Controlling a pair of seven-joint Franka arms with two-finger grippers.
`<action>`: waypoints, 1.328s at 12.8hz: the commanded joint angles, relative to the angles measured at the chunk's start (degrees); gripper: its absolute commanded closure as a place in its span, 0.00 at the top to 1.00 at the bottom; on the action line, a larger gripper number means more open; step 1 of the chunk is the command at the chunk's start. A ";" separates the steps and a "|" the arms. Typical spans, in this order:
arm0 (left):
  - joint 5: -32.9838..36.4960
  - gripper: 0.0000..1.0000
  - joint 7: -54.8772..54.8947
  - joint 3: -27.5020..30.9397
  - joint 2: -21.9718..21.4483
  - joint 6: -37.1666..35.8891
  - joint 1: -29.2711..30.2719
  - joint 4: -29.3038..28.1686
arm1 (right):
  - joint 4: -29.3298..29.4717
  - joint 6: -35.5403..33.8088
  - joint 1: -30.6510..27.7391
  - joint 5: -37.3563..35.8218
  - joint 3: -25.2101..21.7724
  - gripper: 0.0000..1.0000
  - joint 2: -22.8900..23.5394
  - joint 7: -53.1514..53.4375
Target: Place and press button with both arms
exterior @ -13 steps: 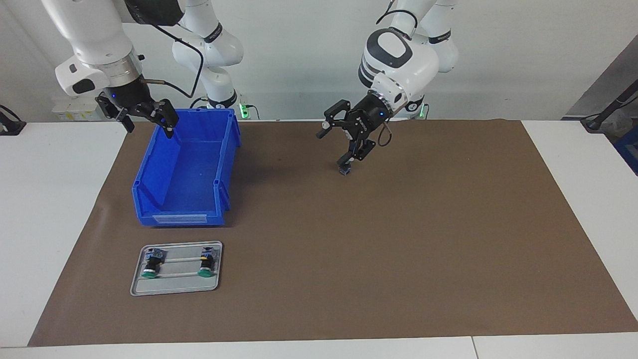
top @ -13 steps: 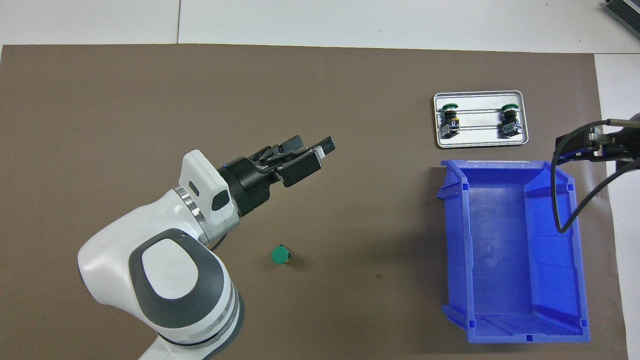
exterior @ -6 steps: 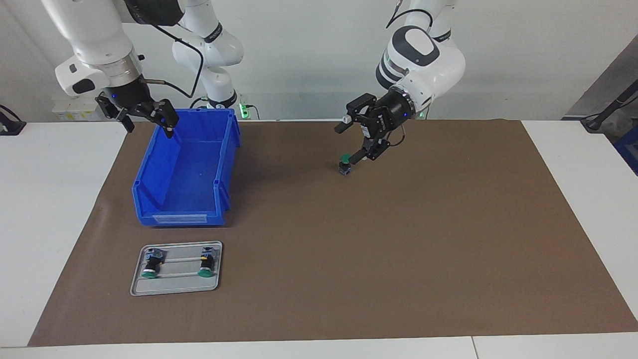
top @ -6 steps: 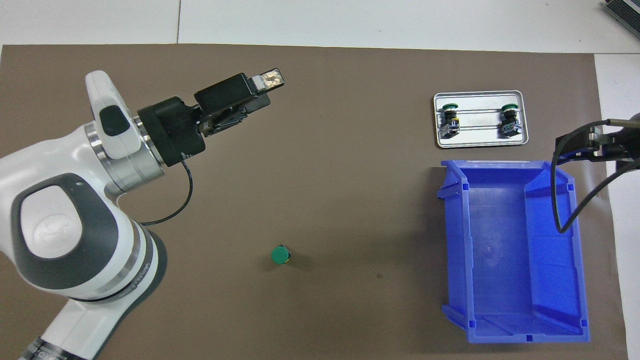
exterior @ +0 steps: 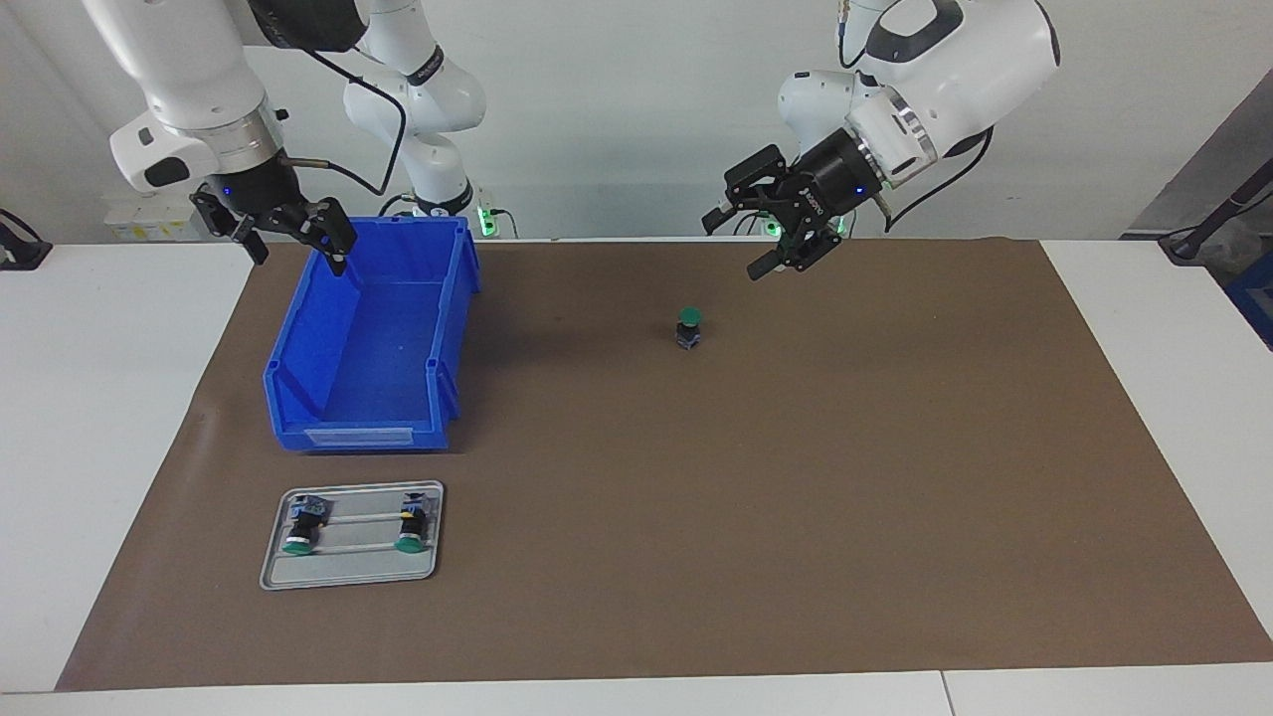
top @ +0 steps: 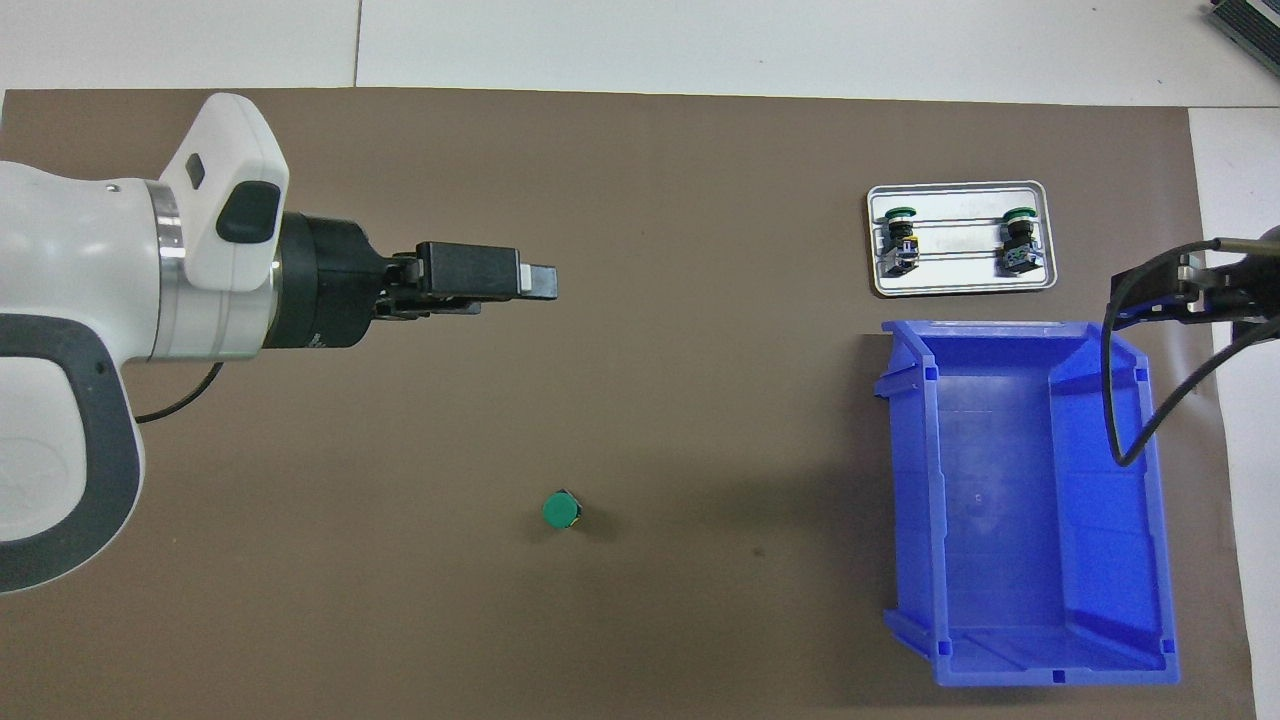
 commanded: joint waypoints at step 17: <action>26.86 0.17 -28.30 -1.46 -3.00 15.07 -16.94 -29.70 | -0.42 -0.52 -0.41 1.07 0.21 1.00 -0.40 -0.53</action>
